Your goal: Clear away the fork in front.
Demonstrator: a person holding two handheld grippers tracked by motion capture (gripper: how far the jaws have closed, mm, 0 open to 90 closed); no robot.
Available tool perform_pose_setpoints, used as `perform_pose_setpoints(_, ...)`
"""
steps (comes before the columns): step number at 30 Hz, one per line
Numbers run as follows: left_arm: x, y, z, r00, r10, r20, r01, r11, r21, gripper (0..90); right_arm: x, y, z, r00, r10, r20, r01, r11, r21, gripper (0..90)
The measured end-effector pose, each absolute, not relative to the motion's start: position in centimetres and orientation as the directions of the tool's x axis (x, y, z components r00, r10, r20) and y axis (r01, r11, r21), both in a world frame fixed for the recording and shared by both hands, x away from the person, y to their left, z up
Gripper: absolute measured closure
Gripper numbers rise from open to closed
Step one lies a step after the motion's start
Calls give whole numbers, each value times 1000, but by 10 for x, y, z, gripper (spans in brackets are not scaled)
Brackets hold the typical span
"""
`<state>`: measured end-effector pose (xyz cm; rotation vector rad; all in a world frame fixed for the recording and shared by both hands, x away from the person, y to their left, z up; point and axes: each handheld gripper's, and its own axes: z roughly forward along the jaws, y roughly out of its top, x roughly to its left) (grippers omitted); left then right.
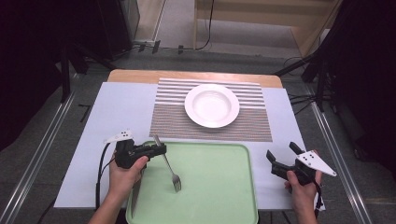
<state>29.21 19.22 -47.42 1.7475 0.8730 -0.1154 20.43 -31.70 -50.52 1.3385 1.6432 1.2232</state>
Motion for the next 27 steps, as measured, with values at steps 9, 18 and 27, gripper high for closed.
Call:
perform_pose_setpoints(9, 294, 189, -482, 705, 564, -430, 606, -163, 779, 677, 205, -316, -506, -239, 970, 50, 344, 36, 938, 53)
perform_pose_setpoints(18, 297, 186, -487, 676, 616, -405, 643, -224, 732, 620, 204, -317, -506, -236, 970, 58, 344, 27, 939, 53)
perform_pose_setpoints(27, 295, 182, -492, 648, 672, -359, 670, -278, 689, 617, 204, -318, -507, -228, 971, 65, 349, 20, 937, 54)
